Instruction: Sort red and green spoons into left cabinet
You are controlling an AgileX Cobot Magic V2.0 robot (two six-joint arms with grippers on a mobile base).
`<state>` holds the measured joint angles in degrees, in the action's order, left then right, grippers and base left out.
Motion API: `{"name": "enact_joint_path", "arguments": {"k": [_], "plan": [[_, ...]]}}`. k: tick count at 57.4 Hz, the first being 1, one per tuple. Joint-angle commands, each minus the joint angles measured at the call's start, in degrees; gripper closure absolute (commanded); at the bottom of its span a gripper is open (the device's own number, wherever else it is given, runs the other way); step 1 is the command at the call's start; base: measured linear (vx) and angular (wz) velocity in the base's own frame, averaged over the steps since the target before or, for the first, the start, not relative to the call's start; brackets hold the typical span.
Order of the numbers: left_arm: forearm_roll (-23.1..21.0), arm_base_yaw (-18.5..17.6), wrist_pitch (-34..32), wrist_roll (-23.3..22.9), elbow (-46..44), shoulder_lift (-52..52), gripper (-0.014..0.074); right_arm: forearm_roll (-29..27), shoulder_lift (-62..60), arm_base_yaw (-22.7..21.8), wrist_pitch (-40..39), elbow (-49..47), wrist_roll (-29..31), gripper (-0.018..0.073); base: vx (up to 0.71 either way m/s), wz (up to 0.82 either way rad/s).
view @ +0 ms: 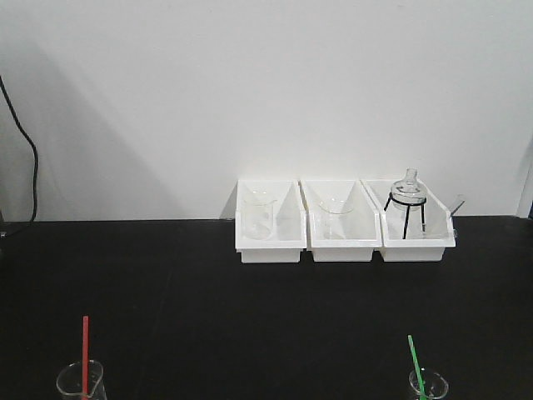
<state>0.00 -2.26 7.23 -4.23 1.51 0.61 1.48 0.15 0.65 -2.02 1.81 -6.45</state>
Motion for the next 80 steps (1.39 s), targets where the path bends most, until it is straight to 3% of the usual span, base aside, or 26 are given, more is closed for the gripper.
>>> {"name": "enact_joint_path", "arguments": {"k": [1, 8, 14, 21, 27, 35, 44, 59, 68, 80], "plan": [[0.0, 0.0, -8.4, -0.5, 0.3, 1.1, 0.0597, 0.4, 0.8, -0.3, -9.2, 0.2, -0.1, 0.0561, 0.0, 0.0], [0.0, 0.0, -18.0, -0.6, -0.7, 1.1, 0.0597, 0.4, 0.8, -0.3, -17.0, -0.3, -0.1, 0.0561, 0.0, 0.0], [-0.3, 0.0, -21.1, -0.7, -4.3, 1.0, 0.0597, 0.4, 0.9, -0.3, -16.2, -4.5, -0.1, 0.0561, 0.0, 0.0], [-0.5, 0.0, -16.5, -0.7, -13.0, -1.0, 0.0597, 1.2, 2.5, -0.3, -5.3, -13.2, 2.3, 0.0561, 0.0, 0.0], [0.0, 0.0, -8.3, -0.6, -22.8, -6.7, 0.0597, 3.5, 8.1, -0.3, 2.3, -22.3, 6.9, 0.0561, 0.0, -0.01], [0.0, 0.0, 0.4, 0.0, -34.1, -18.6, 0.0597, 3.3, 18.6, -0.3, 5.0, -31.7, 9.2, 0.0561, 0.0, 0.0], [0.0, 0.0, 4.2, 0.0, -42.2, -31.6, 0.0597, 1.3, 31.0, -0.3, 6.0, -37.9, 9.0, 0.0561, 0.0, 0.0], [0.0, 0.0, 4.6, 0.1, -43.5, -43.8, 0.0594, -4.8, 41.1, -0.3, 8.3, -38.7, 7.1, 0.0559, 0.0, 0.0], [0.0, 0.0, 4.4, 0.1, -43.5, -46.9, 0.057, -4.5, 44.1, -0.3, 11.1, -38.7, 9.6, 0.0541, 0.0, 0.0], [0.0, 0.0, 4.2, 0.1, -43.5, -49.0, 0.0476, -4.6, 45.5, -0.3, 11.2, -38.7, 12.0, 0.0397, 0.0, 0.0]]}}
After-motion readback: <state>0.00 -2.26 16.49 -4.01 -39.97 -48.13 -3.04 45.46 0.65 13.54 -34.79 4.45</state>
